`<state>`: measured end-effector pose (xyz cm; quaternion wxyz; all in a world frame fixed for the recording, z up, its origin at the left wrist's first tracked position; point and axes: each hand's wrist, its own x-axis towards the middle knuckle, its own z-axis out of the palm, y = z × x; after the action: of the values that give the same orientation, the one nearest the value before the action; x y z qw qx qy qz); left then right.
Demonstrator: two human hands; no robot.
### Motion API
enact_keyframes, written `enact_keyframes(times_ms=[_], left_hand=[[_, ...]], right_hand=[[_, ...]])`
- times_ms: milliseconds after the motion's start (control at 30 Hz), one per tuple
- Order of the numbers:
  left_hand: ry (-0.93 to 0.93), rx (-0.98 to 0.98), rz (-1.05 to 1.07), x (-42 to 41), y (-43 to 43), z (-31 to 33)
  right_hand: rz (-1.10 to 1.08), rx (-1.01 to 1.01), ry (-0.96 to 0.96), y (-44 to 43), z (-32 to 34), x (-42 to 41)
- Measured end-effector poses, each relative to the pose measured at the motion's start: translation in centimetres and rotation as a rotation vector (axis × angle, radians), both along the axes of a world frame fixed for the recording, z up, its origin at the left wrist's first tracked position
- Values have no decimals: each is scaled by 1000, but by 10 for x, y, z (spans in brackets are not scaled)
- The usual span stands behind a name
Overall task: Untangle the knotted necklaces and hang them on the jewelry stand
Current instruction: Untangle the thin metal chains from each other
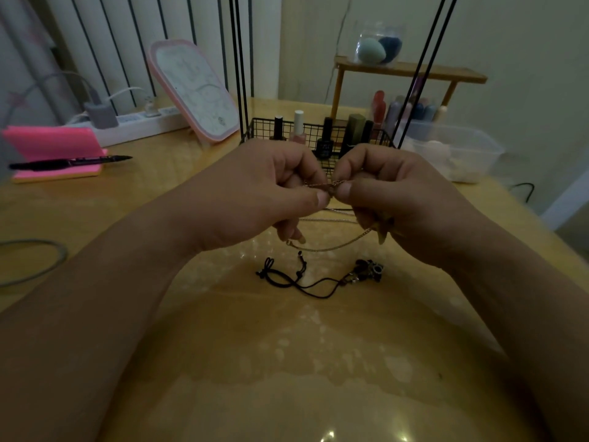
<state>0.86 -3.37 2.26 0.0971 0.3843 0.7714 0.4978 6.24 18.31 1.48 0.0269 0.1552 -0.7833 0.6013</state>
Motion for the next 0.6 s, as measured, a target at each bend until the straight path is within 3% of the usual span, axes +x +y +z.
enact_keyframes(times_ms=[367, 600], left_hand=[[-98, 124, 34, -1, 0, 0], [-334, 347, 29, -3, 2, 3]], right_hand=[[-1, 47, -16, 0, 3, 3], [0, 37, -12, -2, 5, 5]])
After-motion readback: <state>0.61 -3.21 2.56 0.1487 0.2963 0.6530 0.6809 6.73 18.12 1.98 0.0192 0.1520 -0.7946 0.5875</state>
